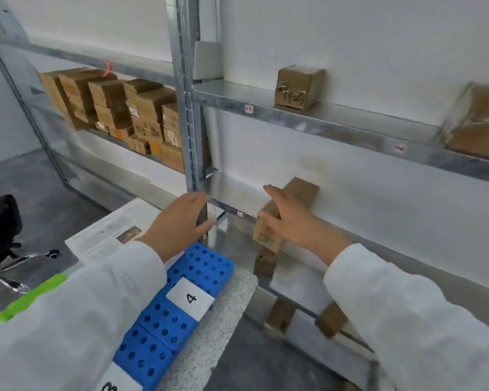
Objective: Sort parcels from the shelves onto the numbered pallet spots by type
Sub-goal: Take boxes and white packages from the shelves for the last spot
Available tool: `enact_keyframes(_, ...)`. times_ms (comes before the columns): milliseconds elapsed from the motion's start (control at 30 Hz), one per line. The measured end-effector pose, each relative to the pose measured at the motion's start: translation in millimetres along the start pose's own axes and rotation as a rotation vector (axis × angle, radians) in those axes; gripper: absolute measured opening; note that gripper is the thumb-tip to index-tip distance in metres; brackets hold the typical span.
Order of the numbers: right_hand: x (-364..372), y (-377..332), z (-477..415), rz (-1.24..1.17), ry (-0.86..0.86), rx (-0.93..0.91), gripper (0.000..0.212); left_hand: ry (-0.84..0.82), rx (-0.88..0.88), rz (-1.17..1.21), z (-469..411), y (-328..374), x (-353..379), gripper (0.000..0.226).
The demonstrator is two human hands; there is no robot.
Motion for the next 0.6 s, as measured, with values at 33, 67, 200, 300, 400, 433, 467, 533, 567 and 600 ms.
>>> enact_keyframes(33,-6,14,21,-0.012,0.002,0.044,0.068,-0.014,0.041,-0.001,2,21,7,0.056)
enact_keyframes(67,-11,27,44,-0.014,0.010,0.085,0.068,-0.032,0.075,0.000,6,43,15,0.057)
enact_keyframes(200,-33,68,143,0.033,0.086,0.191,0.067,-0.089,0.169,0.048,39,127,43,0.056)
enact_keyframes(300,-44,91,226,0.029,0.109,0.257,0.064,-0.139,0.267,0.047,76,191,67,0.054)
enact_keyframes(400,-55,114,309,0.026,0.133,0.345,0.064,-0.193,0.347,0.047,107,251,91,0.055)
enact_keyframes(433,-57,123,337,0.026,0.141,0.389,0.064,-0.212,0.378,0.051,118,272,99,0.055)
enact_keyframes(467,-59,131,365,0.028,0.148,0.439,0.064,-0.234,0.406,0.059,129,293,108,0.055)
enact_keyframes(533,-58,146,419,0.051,0.141,0.526,0.065,-0.278,0.447,0.078,153,332,125,0.056)
enact_keyframes(567,-57,154,443,0.061,0.132,0.566,0.066,-0.296,0.468,0.087,164,350,133,0.056)
enact_keyframes(600,-56,162,466,0.060,0.132,0.608,0.066,-0.317,0.490,0.091,175,368,141,0.057)
Point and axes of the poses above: each hand's wrist, its own z-axis away from the middle knuckle, its own x-axis out of the palm, y = z × x, the point moved 10 cm from there along -z, towards the middle knuckle, and after that the axes turned 12 degrees about z, right-handed, at the moved point
